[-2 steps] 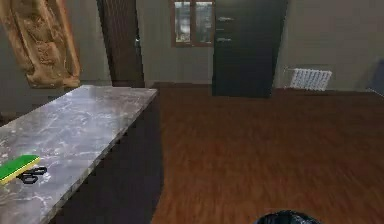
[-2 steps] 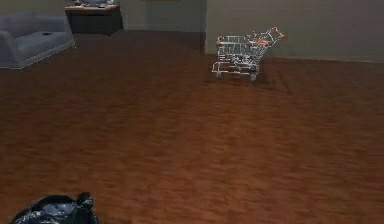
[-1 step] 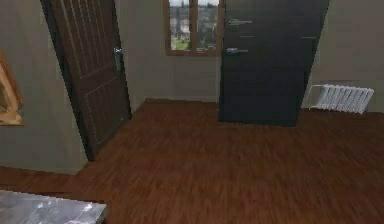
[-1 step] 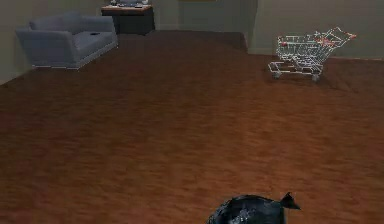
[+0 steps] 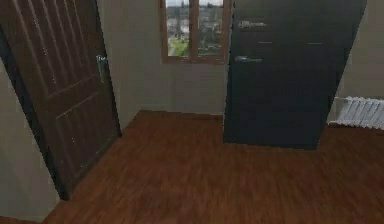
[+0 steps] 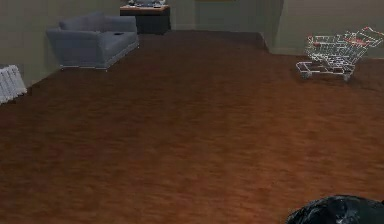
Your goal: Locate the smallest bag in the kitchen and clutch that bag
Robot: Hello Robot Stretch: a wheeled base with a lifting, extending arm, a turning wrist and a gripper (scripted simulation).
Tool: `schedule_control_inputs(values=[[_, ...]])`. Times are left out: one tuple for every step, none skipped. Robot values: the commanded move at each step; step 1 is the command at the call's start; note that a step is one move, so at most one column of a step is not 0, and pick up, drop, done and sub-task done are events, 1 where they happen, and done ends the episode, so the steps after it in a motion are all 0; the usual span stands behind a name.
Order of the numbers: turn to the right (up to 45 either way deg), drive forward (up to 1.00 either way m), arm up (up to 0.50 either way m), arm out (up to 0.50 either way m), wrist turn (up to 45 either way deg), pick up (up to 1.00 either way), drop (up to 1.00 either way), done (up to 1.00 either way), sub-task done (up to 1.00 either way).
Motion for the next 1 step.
schedule_control_inputs(values=[[-27.0, 0.00, 0.00, 0.00, 0.0, 0.00, 0.00, 0.00, 0.00]])
